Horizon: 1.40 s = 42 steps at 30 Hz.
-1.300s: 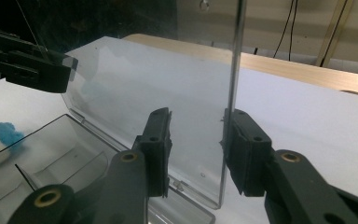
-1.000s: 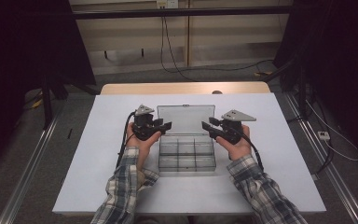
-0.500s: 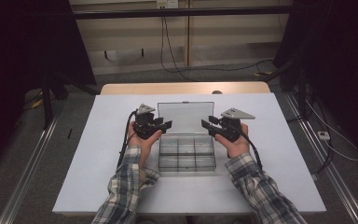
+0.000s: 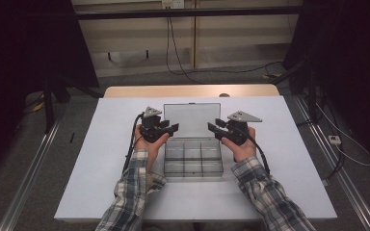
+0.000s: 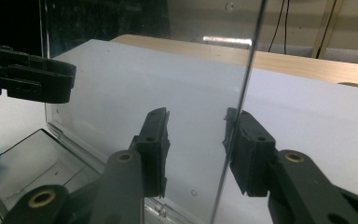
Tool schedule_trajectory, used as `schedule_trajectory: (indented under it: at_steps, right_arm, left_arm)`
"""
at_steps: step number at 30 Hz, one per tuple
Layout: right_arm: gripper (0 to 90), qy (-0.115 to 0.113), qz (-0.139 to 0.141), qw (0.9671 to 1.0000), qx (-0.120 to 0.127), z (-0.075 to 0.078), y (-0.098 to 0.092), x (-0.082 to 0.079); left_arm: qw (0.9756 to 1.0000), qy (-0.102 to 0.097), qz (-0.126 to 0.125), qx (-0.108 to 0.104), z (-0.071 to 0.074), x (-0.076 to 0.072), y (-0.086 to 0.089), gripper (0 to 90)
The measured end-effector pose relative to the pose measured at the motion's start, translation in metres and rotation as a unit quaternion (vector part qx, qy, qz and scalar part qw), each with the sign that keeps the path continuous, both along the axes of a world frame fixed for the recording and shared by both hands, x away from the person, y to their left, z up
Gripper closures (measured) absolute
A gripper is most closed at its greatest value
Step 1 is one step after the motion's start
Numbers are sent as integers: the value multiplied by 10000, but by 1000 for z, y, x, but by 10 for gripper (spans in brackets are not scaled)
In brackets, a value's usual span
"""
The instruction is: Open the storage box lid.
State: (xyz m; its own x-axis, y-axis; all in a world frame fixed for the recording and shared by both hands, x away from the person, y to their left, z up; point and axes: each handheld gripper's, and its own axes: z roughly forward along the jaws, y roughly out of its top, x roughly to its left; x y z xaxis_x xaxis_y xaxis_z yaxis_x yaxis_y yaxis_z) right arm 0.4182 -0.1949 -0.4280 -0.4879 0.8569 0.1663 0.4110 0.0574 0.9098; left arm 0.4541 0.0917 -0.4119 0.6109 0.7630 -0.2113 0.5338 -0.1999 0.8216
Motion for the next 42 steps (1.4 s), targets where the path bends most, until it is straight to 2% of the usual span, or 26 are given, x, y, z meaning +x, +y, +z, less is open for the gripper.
schedule_trajectory:
  at_steps: [6, 12, 14, 16, 19, 42]
  right_arm:
    - [573, 58, -2, 10000, 8, -1, 1, 4]
    - [548, 85, -11, 10000, -6, -3, 2, 6]
    - [540, 72, -5, 10000, -26, -4, 2, 7]
    - [533, 82, -2, 10000, -30, -5, 3, 8]
    - [524, 96, -7, 10000, -20, -6, 3, 9]
    - [468, 288, -24, 9996, -8, -13, 4, 14]
  left_arm:
    - [10000, -3, 55, -39, -3, 2, -2, 525]
    - [10000, -2, 63, 10, -5, 3, -3, 499]
    - [9999, 0, 119, -64, -6, 4, -5, 491]
    - [9999, 2, 99, -21, -7, 4, -5, 479]
    - [9999, 45, 117, -65, -8, 6, -6, 472]
    - [9998, 171, 130, 48, -15, 11, -13, 357]
